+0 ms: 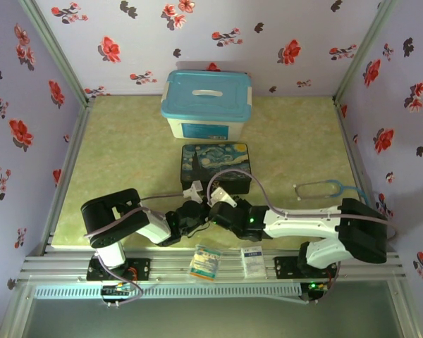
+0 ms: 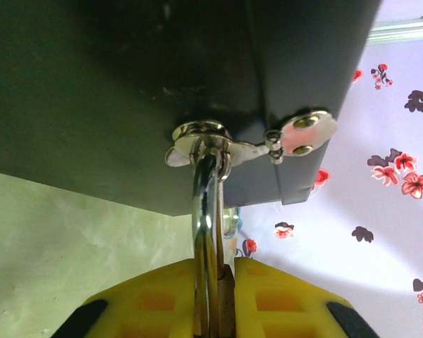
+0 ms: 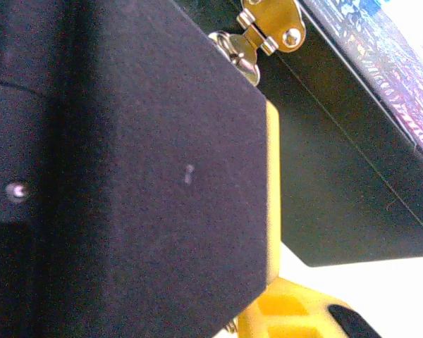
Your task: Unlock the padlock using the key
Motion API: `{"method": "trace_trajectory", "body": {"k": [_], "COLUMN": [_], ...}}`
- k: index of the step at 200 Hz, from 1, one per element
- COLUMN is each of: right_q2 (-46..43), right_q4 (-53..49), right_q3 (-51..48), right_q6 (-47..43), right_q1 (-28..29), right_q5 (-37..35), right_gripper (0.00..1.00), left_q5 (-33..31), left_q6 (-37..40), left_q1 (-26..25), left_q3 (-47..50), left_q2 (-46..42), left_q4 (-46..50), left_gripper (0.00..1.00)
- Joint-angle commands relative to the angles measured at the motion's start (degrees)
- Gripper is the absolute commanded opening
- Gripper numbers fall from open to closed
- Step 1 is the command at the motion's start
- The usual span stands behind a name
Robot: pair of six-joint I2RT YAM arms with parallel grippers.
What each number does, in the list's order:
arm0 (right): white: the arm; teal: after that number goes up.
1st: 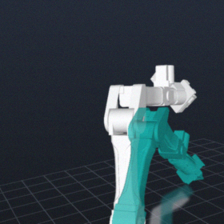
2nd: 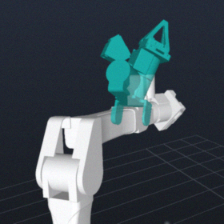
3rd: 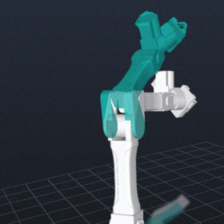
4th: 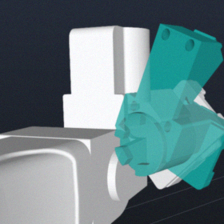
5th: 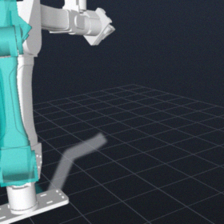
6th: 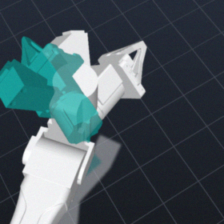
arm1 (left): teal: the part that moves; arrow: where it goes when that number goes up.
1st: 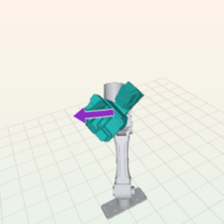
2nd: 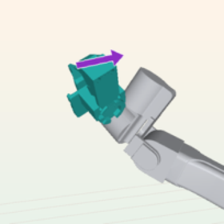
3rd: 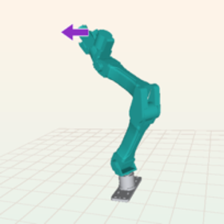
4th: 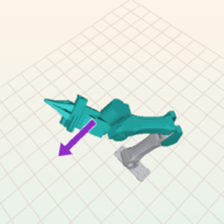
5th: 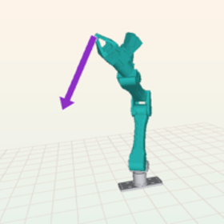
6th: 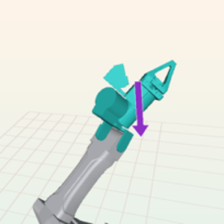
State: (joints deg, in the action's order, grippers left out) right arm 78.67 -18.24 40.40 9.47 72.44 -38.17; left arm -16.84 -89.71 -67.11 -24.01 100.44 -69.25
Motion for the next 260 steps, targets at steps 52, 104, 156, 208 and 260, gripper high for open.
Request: {"method": "trace_trajectory", "body": {"k": [52, 104, 156, 208, 260], "right_q2": [-11.18, -14.15, -10.24, -6.54, -4.52], "right_q4": [21.36, 26.45, 30.62, 33.85, 36.14], "right_q3": [-12.39, -17.26, -18.43, -19.96, -19.88], "right_q6": [10.65, 14.11, 17.59, 20.47, 22.54], "right_q1": [-5.53, -9.46, -9.73, -9.75, -9.60], "right_q5": [23.28, 30.47, 32.70, 33.12, 33.52], "right_gripper": [0.11, 0.08, 0.08, 0.07, 0.11], "left_q5": [1.38, 1.85, 0.54, -1.83, -1.90], "left_q6": [0.07, 0.77, 2.35, 4.46, 4.85], "left_q1": [-0.56, -0.52, -0.55, -0.48, -0.47], "left_q3": [1.59, 1.86, 4.76, 6.58, 6.53], "left_q2": [-0.81, -0.26, -0.37, -0.31, 1.59], "left_q4": [-5.63, -5.63, -5.55, -5.29, -5.28], "left_gripper": [0.00, 0.00, 0.10, 0.25, 0.07]}}
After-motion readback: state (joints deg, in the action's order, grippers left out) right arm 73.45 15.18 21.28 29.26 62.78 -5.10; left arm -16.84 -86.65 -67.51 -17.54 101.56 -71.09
